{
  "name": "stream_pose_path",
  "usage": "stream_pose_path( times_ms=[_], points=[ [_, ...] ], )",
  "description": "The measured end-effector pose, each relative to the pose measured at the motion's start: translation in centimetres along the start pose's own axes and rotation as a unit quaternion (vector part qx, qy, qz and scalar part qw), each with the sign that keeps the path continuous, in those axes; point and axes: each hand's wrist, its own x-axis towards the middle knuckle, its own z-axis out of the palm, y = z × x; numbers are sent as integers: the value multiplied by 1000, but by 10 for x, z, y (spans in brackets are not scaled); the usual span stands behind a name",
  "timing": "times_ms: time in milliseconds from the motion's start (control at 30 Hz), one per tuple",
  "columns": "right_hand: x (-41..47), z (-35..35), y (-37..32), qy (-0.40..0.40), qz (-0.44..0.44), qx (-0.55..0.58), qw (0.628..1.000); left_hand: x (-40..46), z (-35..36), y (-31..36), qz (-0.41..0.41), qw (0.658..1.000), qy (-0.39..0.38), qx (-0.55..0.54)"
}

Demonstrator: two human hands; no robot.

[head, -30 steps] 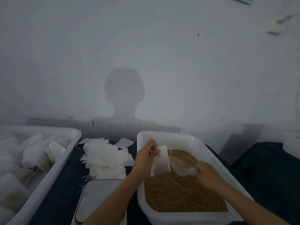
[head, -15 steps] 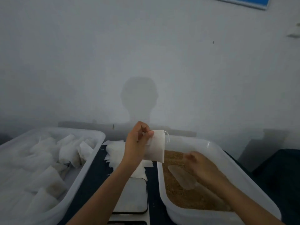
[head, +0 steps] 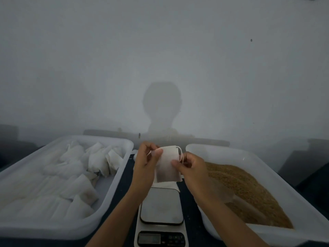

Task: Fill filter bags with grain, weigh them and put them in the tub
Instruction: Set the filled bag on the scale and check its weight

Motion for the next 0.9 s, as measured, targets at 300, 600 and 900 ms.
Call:
stream_pose_path(
  times_ms=[300, 600, 900],
  points=[
    [-5, 20, 39, 13, -13, -70, 997, -22, -30, -46, -101, 990, -58, 81],
    [-20, 47, 96, 18, 62, -83, 995, -35, -36, -79, -100, 959, -48, 261],
    [-20, 37, 116, -16, 36, -129, 991, -36, -37, -97, -20, 913, -53, 403]
  ],
)
